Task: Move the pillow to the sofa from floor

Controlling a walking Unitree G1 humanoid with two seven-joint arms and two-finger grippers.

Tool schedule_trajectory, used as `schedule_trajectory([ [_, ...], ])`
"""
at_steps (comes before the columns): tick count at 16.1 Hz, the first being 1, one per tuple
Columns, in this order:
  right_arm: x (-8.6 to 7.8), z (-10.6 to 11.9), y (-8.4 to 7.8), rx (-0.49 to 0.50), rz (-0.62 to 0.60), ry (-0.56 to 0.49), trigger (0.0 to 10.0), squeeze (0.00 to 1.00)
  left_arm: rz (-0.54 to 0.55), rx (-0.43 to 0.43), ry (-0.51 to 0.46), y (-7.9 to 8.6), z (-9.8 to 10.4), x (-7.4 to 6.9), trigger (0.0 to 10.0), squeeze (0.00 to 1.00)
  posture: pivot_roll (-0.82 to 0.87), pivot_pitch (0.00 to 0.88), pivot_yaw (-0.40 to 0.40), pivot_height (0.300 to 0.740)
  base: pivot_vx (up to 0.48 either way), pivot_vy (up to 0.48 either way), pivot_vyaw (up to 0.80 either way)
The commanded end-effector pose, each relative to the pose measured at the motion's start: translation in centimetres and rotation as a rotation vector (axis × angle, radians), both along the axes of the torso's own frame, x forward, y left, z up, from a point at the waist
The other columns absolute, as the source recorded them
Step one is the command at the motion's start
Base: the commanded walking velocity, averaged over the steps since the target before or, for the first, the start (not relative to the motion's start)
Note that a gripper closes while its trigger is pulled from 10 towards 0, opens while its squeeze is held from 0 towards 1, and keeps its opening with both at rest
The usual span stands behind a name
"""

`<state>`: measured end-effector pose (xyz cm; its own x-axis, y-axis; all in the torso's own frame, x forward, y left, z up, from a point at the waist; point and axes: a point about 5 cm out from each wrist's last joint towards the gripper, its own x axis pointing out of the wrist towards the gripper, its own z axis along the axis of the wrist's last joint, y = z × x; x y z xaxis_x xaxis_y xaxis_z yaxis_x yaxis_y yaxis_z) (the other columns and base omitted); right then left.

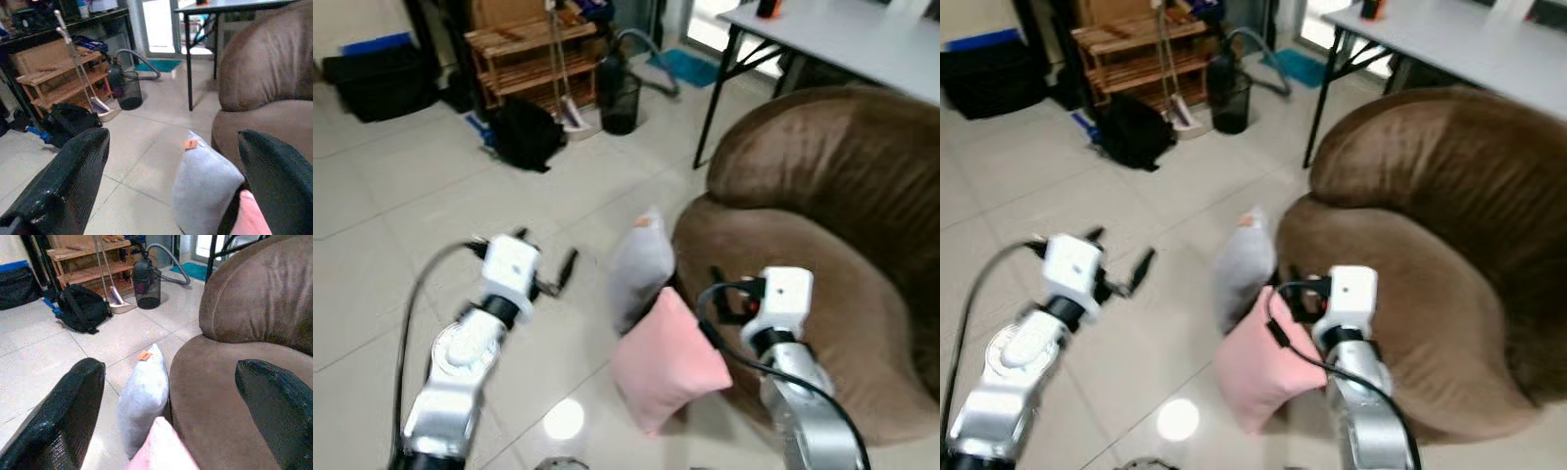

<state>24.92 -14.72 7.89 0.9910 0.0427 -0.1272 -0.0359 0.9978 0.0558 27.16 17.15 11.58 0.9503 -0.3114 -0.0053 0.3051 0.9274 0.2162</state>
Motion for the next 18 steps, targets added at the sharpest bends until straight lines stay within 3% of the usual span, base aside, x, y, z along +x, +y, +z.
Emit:
schedule_trajectory([
  [1, -0.4, 0.1, -1.1, 0.017, -0.061, -0.01, 10.0, 0.0, -0.025, -0.035, -0.003, -0.4, -0.3, 0.1, 10.0, 0.0, 0.1, 0.092, 0.022, 0.74, 0.0, 0.0, 0.0],
  [7, -1.1, 0.5, -2.9, -0.047, -0.146, -0.022, 10.0, 0.0, -0.022, -0.087, 0.021, -1.7, -1.4, 0.3, 10.0, 0.0, 0.05, 0.081, -0.03, 0.735, 0.0, 0.0, 0.0],
  [18, -1.1, 0.9, -3.0, -0.066, -0.147, -0.03, 10.0, 0.0, -0.033, -0.083, 0.014, -2.2, -1.3, 0.2, 10.0, 0.0, 0.04, 0.085, -0.059, 0.625, 0.0, 0.0, 0.0],
])
